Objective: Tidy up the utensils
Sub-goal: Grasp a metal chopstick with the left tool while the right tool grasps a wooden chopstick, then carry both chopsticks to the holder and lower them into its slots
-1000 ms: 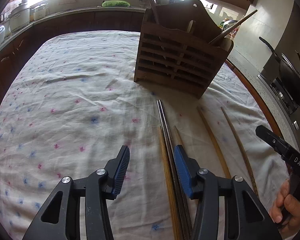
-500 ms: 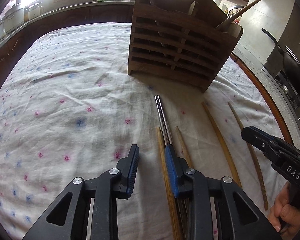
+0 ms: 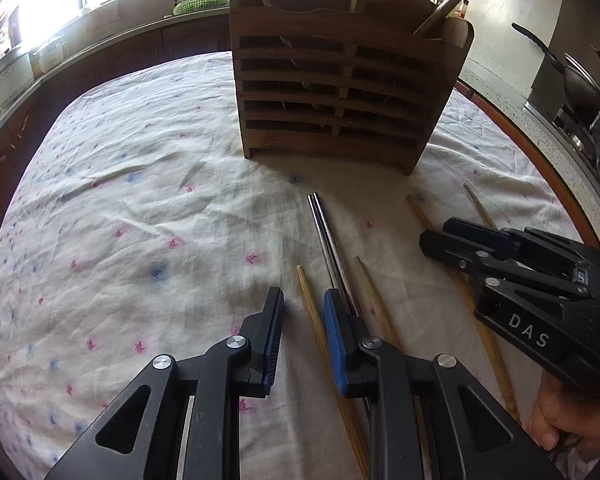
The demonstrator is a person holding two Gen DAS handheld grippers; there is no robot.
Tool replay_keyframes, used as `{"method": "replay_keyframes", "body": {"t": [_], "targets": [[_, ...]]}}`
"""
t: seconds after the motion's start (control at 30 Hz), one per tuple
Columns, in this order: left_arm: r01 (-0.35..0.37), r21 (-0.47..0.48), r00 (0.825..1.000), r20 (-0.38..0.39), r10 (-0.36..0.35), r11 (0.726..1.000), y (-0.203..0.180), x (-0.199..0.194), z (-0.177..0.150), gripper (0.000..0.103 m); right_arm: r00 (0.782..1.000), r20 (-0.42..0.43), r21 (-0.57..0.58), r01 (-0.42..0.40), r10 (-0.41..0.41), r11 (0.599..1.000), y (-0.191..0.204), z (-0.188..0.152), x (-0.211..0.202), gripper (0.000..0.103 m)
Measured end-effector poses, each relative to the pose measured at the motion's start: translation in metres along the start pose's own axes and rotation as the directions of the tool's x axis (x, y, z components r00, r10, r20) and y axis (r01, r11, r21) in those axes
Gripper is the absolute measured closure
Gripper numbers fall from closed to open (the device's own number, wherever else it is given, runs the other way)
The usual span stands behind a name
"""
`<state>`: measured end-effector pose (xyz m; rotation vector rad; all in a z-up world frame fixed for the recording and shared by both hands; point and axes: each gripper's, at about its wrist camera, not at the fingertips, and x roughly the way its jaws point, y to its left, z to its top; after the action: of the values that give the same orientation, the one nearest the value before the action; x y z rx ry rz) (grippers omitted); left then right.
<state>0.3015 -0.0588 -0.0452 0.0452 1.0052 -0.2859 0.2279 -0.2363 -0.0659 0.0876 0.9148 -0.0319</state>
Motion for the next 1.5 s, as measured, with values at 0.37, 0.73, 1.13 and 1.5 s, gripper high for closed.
{"method": "replay_keyframes", "body": {"t": [0.37, 0.73, 1.13, 1.5], "targets": [[0.042, -0.045, 0.999, 0.029, -0.041, 0.998, 0.008, -0.008, -0.004, 0.1, 0.998, -0.01, -0.073, 0.068, -0.069, 0.995, 0.009, 0.006, 0.008, 0.097], [0.172, -0.114, 0.969, 0.199, -0.147, 0.978, 0.039, -0.101, -0.018, 0.1, 0.99, 0.127, 0.036, -0.062, 0.057, 0.997, 0.0, 0.007, -0.076, 0.098], [0.224, -0.094, 0.906, 0.386, -0.172, 0.97, 0.059, -0.202, -0.036, 0.1, 0.93, 0.357, 0.025, -0.107, 0.091, 0.994, 0.005, 0.031, -0.182, 0.098], [0.221, -0.094, 0.887, 0.433, -0.16, 0.971, 0.066, -0.217, -0.032, 0.1, 0.899, 0.429, 0.015, -0.105, 0.089, 0.994, 0.006, 0.048, -0.207, 0.098]]}}
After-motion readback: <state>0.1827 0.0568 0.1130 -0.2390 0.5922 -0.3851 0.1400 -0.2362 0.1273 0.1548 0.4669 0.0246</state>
